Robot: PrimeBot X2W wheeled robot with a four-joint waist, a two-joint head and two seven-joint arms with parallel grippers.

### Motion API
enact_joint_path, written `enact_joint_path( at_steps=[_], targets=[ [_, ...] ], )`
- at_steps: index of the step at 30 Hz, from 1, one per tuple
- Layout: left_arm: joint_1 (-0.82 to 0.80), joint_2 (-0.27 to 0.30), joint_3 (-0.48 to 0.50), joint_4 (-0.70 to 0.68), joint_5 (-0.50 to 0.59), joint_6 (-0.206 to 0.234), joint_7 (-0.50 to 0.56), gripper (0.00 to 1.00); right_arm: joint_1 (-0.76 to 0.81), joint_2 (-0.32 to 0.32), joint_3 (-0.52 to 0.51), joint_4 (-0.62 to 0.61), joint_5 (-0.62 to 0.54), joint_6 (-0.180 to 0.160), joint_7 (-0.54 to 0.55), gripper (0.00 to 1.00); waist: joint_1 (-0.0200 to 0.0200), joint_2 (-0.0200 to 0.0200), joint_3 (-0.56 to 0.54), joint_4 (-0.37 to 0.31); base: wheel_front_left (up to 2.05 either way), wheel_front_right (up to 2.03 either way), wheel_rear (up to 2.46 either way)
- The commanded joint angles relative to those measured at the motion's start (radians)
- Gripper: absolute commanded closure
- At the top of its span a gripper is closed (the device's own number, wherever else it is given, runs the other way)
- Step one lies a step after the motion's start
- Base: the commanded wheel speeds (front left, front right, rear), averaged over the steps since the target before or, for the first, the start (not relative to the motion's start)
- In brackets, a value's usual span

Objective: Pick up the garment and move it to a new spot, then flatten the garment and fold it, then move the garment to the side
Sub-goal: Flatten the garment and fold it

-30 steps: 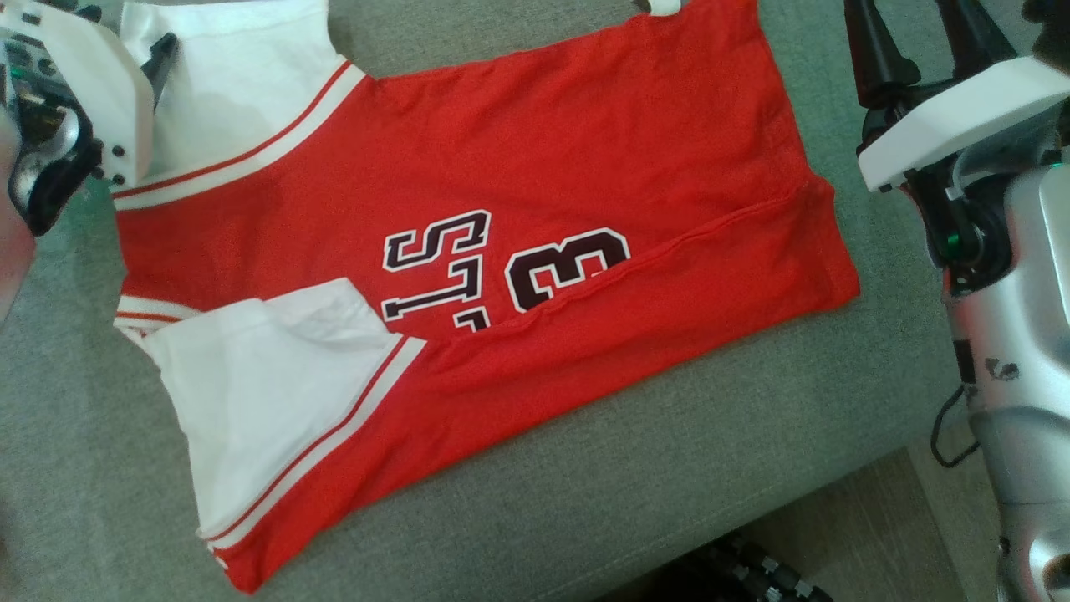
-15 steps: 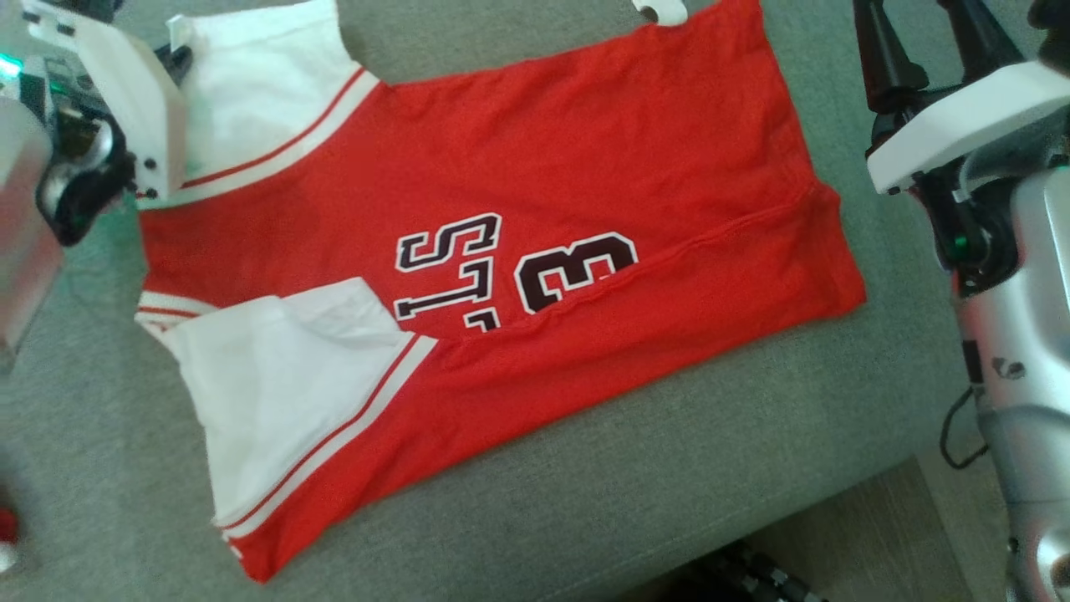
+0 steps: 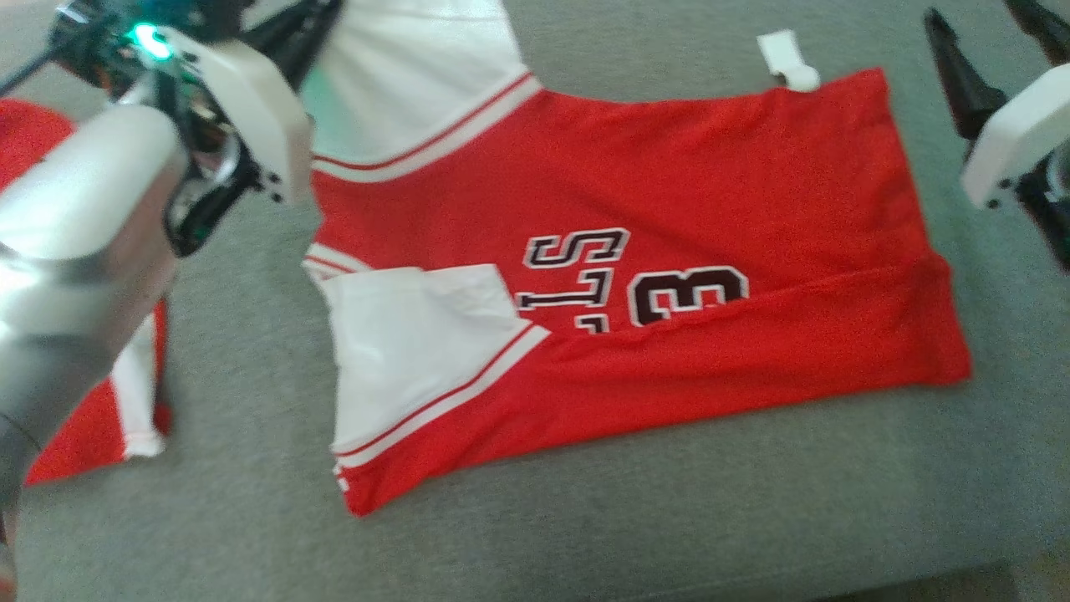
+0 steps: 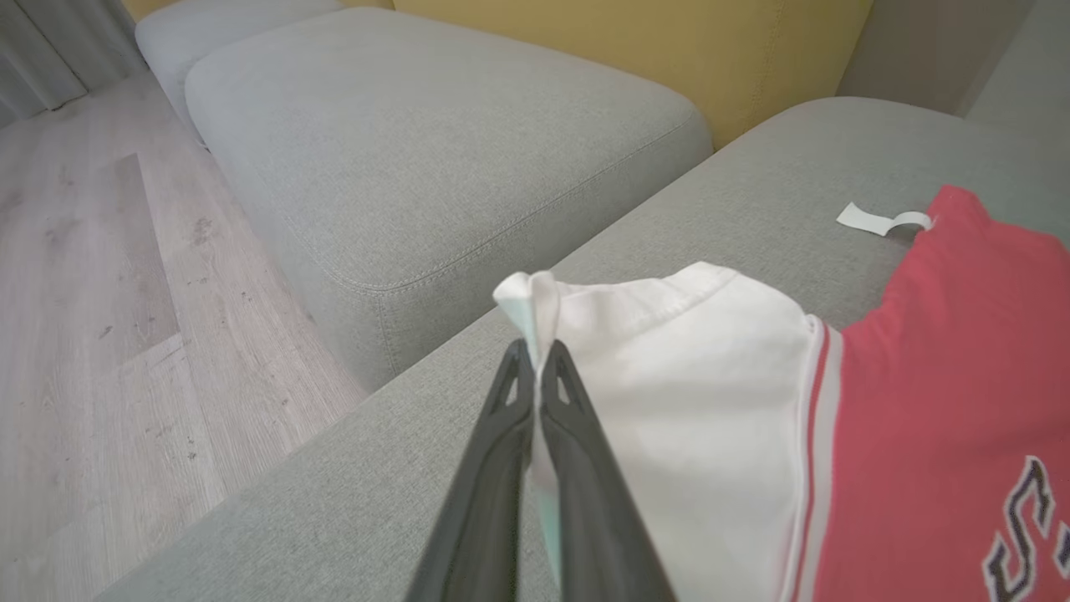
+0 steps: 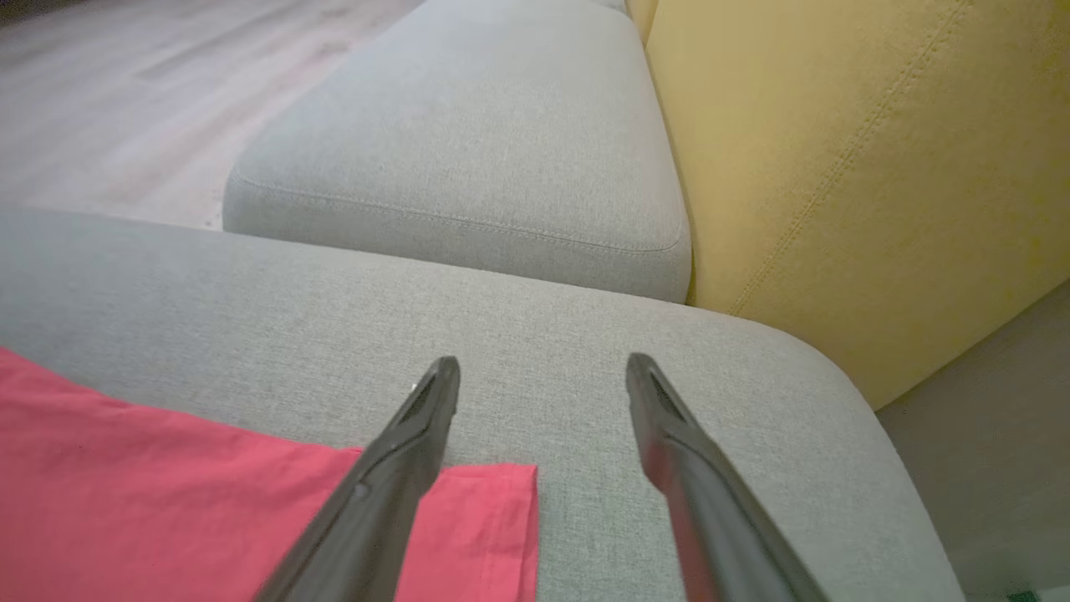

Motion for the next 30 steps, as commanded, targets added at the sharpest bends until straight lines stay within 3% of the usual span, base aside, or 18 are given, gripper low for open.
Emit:
enact_joint_path(
  at_steps=[1,6,12,30],
  targets=[
    [-0.032,0.026,0.03,-0.021,0.009,0.007,-0.013,1.0,-0.026,-0.03,0.01,-0.021,0.007,-0.001,0.006,0.0,0.0002,0.0,-0.013,0.05,0.0,0.0,0.0],
    [0.001,0.016,0.032,-0.12,-0.009,0.018,-0.025,1.0,-0.064,-0.134,0.125,0.06,0.06,-0.001,0.05,0.0,0.0002,0.0,0.009,0.109,0.0,0.0,0.0],
    [0.015,0.013,0.023,-0.186,-0.004,0.033,-0.028,1.0,-0.117,-0.209,0.263,0.145,0.128,-0.001,0.104,0.0,0.0002,0.0,0.051,0.141,0.0,0.0,0.0],
    [-0.011,-0.009,0.019,-0.193,-0.004,0.033,-0.031,1.0,-0.198,-0.174,0.371,0.332,0.297,-0.001,0.08,0.0,0.0002,0.0,0.131,0.163,0.0,0.0,0.0]
  ],
)
